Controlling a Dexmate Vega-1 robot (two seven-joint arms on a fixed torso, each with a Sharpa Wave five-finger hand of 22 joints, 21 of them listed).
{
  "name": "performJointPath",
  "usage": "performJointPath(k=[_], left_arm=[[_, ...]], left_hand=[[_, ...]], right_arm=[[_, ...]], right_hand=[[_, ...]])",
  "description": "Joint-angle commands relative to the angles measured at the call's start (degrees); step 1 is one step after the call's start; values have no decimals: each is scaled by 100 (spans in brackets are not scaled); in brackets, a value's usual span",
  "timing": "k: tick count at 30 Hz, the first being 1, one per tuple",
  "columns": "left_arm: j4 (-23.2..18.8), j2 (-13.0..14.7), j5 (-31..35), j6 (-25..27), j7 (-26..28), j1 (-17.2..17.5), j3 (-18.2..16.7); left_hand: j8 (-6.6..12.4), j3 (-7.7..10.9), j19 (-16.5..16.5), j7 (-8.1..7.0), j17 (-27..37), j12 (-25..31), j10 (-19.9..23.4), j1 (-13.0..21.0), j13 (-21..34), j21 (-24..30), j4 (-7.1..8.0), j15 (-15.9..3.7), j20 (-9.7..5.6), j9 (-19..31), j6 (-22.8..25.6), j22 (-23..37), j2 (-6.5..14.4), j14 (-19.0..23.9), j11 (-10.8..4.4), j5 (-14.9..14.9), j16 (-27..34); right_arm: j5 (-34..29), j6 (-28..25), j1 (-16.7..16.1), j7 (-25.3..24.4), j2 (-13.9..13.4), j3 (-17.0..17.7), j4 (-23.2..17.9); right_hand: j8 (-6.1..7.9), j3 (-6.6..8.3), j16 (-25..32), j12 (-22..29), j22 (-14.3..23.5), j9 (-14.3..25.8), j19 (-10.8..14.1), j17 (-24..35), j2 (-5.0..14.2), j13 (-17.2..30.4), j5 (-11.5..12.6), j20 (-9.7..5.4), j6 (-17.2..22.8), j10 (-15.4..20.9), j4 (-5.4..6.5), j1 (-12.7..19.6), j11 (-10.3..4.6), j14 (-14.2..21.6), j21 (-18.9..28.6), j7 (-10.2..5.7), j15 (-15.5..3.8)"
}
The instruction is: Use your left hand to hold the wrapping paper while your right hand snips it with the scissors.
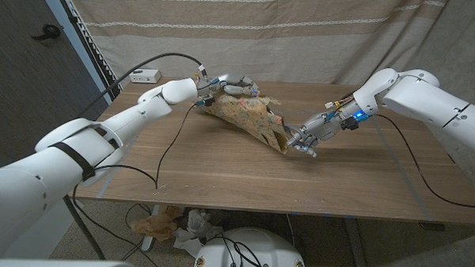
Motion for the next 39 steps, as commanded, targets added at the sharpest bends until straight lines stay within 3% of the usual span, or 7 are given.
performJointPath(k=[1,18,28,39], left_arm=[[-290,138,57,162,61,130,-111],[-601,273,189,308,153,255,-164],[-964,428,292,486,240,394,-228],[-1608,740,60,951,247,790,-486]], left_hand=[[7,48,-19,29,23,-3,65,-21,10,54,-12,-64,-389,8,384,-3,-7,46,-3,-18,26],[-21,63,-33,28,56,-8,71,-34,8,64,-14,-64,-388,-33,394,-9,-5,45,-4,-18,56],[-42,70,-43,28,-24,-24,77,-29,-15,71,-28,-65,-369,-51,376,-11,-6,-39,-5,-20,-20],[-28,84,-52,30,24,-70,97,-9,-43,106,-59,-63,-370,-43,406,4,26,43,-5,-56,58]], right_arm=[[2,4,7,20,14,-28,4],[31,13,-10,36,6,-23,42],[76,5,-64,3,-50,29,-42],[178,38,-233,-95,-157,129,-164]], right_hand=[[48,154,-10,15,0,0,-39,10,291,-10,-54,-432,330,460,-99,366,-177,17,62,306,-532],[75,154,-13,11,-12,-50,-78,4,275,-17,-112,-436,342,471,-84,361,-181,54,173,299,-531],[107,157,-26,35,-18,-50,-99,11,274,34,-133,-442,334,449,-77,359,-171,34,240,293,-545],[125,161,-35,18,-26,-75,-122,12,269,0,-145,-446,317,471,-76,359,-184,38,310,299,-548]])
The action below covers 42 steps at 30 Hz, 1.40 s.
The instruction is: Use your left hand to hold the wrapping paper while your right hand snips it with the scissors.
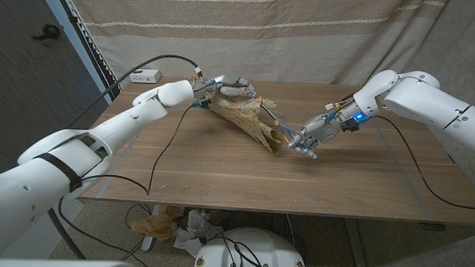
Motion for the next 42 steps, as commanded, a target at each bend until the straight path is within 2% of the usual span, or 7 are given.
performJointPath(k=[1,17,32,42], left_arm=[[-624,294,-184,445,48,362,-243],[-1152,550,-263,863,129,684,-455],[-1086,510,-253,839,67,651,-434],[-1200,589,-269,877,60,727,-469]], left_hand=[[57,29,-54,32,27,-29,77,-11,2,57,-36,-63,-369,36,338,17,25,34,17,-36,38],[41,50,-78,33,-14,15,158,-11,47,115,-78,-64,-343,-3,385,27,39,17,18,-119,32],[30,75,-96,33,-48,14,153,-26,51,139,-101,-65,-362,-12,397,15,35,-2,19,-164,25],[24,92,-105,33,-41,12,154,-39,51,154,-117,-65,-353,-14,406,6,32,26,19,-188,57]], right_arm=[[113,30,-154,-101,-84,94,-101],[253,40,-305,-250,-169,237,-233],[236,61,-303,-254,-129,208,-181],[198,51,-199,-140,28,93,-31]], right_hand=[[47,71,0,23,1,17,-36,29,301,0,-13,-447,302,420,-31,330,-213,7,83,292,-532],[85,76,-17,23,-8,-8,-54,16,294,-4,-21,-447,294,444,-28,323,-225,22,172,293,-569],[119,72,-32,31,-15,-60,-76,7,288,14,-26,-452,328,451,-26,309,-234,19,240,301,-552],[146,69,-35,29,-19,-42,-84,-7,285,18,-29,-457,278,452,-30,303,-238,36,282,297,-555]])
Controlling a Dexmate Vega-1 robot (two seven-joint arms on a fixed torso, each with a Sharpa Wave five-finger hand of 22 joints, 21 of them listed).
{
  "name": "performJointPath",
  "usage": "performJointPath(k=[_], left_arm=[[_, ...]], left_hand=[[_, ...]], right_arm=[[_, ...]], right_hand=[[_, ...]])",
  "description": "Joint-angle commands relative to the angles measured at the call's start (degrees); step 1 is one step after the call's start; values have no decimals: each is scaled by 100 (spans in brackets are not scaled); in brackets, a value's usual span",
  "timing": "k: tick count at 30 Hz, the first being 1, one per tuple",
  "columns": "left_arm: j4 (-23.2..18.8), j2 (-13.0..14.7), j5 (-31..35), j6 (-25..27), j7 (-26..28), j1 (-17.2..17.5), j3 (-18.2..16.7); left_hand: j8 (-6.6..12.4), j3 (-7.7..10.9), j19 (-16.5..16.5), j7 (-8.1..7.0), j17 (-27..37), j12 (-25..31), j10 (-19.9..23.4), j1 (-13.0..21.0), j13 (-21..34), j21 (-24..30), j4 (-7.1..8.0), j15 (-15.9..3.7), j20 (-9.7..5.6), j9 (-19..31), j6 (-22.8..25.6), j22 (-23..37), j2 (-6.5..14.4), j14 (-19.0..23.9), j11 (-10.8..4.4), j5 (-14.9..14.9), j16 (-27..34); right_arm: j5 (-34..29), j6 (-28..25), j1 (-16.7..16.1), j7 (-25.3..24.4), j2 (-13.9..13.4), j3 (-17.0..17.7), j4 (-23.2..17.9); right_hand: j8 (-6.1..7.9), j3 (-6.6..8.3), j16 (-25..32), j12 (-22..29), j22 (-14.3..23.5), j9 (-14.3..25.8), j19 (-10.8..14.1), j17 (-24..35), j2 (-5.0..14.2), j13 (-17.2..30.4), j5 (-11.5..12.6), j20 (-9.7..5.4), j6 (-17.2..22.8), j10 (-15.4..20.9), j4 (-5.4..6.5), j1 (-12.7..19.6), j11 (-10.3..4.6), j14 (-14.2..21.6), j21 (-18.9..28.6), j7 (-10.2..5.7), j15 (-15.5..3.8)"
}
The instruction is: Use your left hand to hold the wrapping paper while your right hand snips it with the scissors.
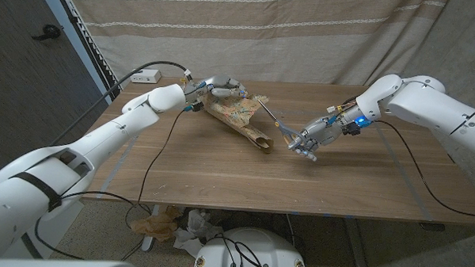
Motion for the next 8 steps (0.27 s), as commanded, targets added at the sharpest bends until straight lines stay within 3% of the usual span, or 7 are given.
performJointPath(k=[1,3,8], left_arm=[[-107,80,-32,29,-71,72,-36],[-94,78,-61,22,-97,76,-40],[-135,107,-9,16,-44,106,-53]], left_hand=[[22,11,-45,29,8,34,42,-39,25,25,-33,-65,-354,26,401,7,31,-1,9,-3,-13],[18,16,98,29,6,32,38,-43,23,68,-48,-66,-258,18,412,-13,8,5,9,-11,-7],[11,42,119,30,-19,29,35,-53,23,18,-57,-67,-260,6,433,-72,-1,11,8,-17,-18]], right_arm=[[-50,56,77,83,142,-101,137],[-75,68,95,78,163,-116,140],[-103,30,143,82,206,-156,151]], right_hand=[[47,57,-3,31,7,3,-22,3,285,24,-30,-461,287,446,-35,301,-241,41,58,280,-563],[60,54,-14,17,5,16,-26,-14,283,-3,-32,-464,274,464,-34,295,-238,40,67,291,-574],[63,54,0,24,4,-6,-31,21,284,18,-32,-458,279,448,-37,294,-240,19,82,293,-566]])
